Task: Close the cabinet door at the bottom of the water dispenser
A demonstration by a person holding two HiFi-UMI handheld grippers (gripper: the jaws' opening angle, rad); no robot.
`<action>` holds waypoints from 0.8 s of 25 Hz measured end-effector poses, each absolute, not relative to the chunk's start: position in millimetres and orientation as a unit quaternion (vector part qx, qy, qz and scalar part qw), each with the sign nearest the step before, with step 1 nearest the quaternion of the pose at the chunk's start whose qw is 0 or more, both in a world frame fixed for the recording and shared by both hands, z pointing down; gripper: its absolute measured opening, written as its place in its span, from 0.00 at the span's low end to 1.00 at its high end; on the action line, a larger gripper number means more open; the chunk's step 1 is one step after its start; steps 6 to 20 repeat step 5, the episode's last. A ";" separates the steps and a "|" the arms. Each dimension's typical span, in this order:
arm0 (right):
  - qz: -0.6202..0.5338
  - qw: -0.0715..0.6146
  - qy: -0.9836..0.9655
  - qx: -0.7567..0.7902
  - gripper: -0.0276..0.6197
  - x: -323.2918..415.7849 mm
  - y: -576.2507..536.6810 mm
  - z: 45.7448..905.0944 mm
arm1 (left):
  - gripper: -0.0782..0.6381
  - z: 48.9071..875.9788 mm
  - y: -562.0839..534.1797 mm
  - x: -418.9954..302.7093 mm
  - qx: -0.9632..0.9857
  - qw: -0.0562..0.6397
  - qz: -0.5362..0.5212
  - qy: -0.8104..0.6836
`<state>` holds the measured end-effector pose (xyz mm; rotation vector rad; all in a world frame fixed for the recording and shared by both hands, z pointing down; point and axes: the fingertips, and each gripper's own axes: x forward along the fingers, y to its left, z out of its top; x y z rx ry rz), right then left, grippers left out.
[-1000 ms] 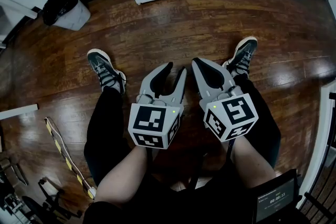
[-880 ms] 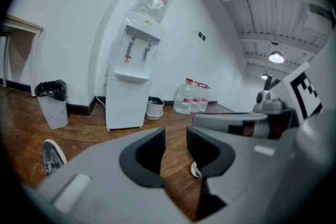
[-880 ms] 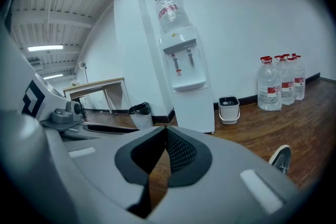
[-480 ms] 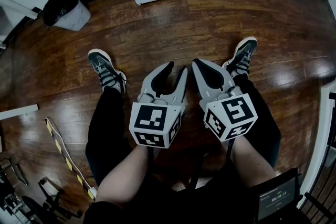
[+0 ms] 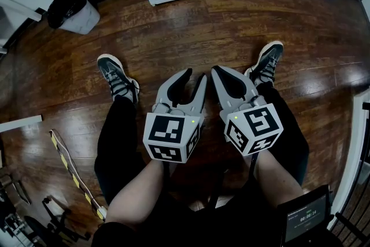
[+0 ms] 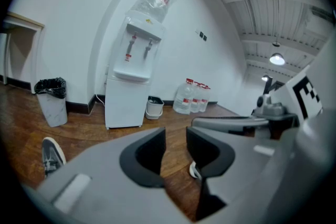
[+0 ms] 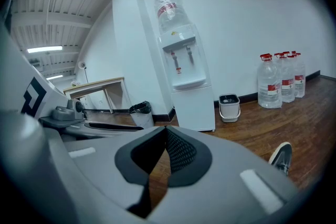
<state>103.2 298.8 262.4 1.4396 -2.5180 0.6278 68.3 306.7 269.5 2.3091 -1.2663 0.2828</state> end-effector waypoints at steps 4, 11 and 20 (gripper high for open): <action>0.210 0.087 -0.846 0.483 0.05 102.6 298.5 262.8 | 0.31 269.9 306.3 67.7 0.845 0.245 0.103 -0.464; 0.210 0.087 -0.846 0.482 0.05 102.3 298.4 262.7 | 0.31 269.9 306.1 67.4 0.845 0.246 0.103 -0.464; 0.210 0.087 -0.846 0.482 0.05 102.3 298.4 262.7 | 0.31 269.9 306.1 67.4 0.845 0.246 0.103 -0.464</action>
